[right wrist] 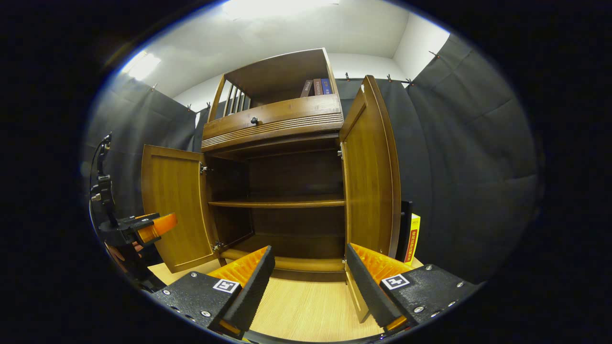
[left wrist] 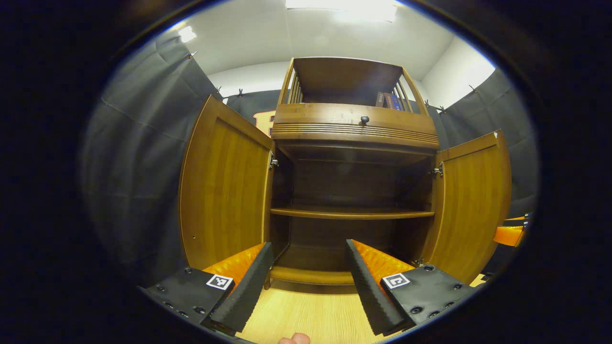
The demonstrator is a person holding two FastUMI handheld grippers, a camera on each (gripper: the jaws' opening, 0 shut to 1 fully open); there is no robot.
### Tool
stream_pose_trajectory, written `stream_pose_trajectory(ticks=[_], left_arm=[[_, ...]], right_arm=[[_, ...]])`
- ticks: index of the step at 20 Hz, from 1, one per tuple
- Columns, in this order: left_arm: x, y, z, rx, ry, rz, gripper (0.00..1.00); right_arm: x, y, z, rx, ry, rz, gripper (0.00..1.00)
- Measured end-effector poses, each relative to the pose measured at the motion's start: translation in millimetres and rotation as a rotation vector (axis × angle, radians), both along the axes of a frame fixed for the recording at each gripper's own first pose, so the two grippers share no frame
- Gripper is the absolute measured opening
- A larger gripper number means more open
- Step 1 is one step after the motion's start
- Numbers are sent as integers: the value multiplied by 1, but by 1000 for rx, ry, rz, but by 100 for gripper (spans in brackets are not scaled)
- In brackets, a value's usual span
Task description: Open the right door of the double-door shoe cabinet with the right hand, and open the left door with the left hand.
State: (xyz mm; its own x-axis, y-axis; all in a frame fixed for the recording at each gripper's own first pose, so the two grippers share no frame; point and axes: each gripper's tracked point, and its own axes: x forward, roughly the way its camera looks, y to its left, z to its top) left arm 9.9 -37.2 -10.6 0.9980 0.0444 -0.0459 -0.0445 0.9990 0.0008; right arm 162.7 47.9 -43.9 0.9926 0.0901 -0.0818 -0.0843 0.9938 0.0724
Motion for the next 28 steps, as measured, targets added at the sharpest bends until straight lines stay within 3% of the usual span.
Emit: stream_pose_trajectory(ticks=[3, 4, 14, 15, 16, 17, 19, 20, 21, 22, 25, 26, 27, 28], left_arm=[[-1, 1, 1, 15, 2, -2, 97], [-3, 2, 2, 20, 2, -1, 97], [-4, 17, 1, 25, 3, 18, 98], [-3, 19, 1, 34, 1, 20, 97], [-3, 22, -1, 41, 4, 24, 98], [-3, 23, -1, 42, 6, 25, 98], [-3, 23, 1, 38, 3, 26, 98], [-3, 24, 0, 34, 5, 26, 98], [-2, 25, -2, 32, 9, 28, 98], [-3, 25, -4, 31, 16, 30, 98], [-5, 24, -7, 28, 27, 28, 97], [-6, 25, -8, 27, 26, 26, 97], [-5, 25, -7, 29, 25, 25, 97], [-5, 26, -8, 29, 24, 24, 96]], right_arm=[[0, -2, -6, -10, 10, -2, 99], [0, -2, -7, -7, 11, -2, 93], [6, -2, -9, -2, 10, -9, 93], [5, -2, -9, -4, 12, -10, 99], [5, -2, -10, -5, 12, -10, 86], [5, -2, -10, -5, 13, -9, 93], [5, -2, -11, -5, 15, -13, 93], [5, -2, -12, -5, 19, -14, 99], [5, -1, -13, -3, 22, -12, 99], [5, -1, -14, -3, 24, -11, 93], [4, 1, -15, -12, 27, -11, 93], [4, 1, -15, -15, 27, -12, 99], [4, 1, -16, -18, 28, -12, 99], [4, 1, -15, -19, 28, -12, 86]])
